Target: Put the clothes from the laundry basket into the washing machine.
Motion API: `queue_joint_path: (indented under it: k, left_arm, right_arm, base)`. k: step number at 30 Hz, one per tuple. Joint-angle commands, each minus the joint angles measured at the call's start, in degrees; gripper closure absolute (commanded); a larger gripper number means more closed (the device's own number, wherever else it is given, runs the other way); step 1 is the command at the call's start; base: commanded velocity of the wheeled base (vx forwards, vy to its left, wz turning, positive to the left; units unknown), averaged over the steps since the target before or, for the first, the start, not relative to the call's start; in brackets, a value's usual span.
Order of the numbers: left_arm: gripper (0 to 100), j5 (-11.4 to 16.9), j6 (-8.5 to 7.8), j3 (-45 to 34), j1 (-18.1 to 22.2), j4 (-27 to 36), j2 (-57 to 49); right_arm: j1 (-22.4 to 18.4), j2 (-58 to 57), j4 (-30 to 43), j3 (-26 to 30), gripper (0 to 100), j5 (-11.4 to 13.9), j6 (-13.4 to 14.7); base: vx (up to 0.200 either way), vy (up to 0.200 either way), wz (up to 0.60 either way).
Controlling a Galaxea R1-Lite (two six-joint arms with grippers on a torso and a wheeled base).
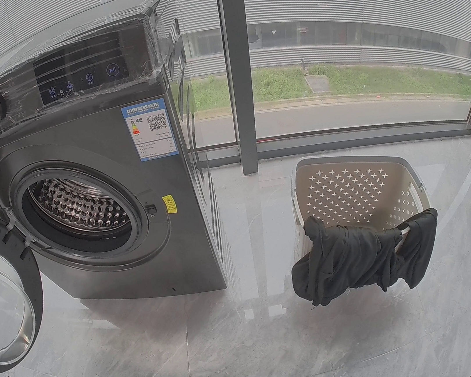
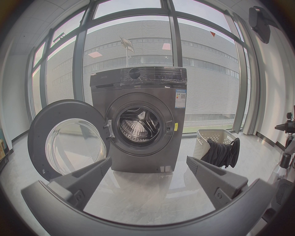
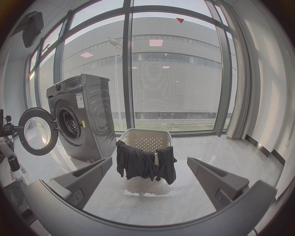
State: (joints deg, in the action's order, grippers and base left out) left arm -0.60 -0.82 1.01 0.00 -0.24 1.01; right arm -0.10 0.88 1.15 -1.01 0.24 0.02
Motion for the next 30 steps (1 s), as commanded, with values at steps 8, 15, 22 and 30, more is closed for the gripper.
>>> queue_joint_path:
  k: [8, 15, 22, 30]
  left_arm:
    - [0, -0.1, 0.55, -1.0, 0.1, 0.0, -0.9]
    - [0, -0.1, 0.20, -1.0, 0.0, 0.1, -0.9]
    - [0, -0.1, 0.20, -1.0, 0.1, 0.0, -0.9]
    - [0, 0.1, 0.03, -1.0, 0.1, 0.0, -0.9]
  right_arm:
    - [0.0, -0.9, 0.0, 0.6, 0, 0.0, 0.0]
    - [0.0, -0.9, 0.0, 0.6, 0, 0.0, 0.0]
    - [0.0, -0.9, 0.0, 0.6, 0, 0.0, 0.0]
    - [-0.1, -0.9, 0.0, 0.5, 0, 0.0, -0.1]
  base:
    - [0.000, -0.025, 0.00]
    - [0.000, -0.200, 0.00]
    - [0.000, -0.200, 0.00]
    - [0.000, -0.200, 0.00]
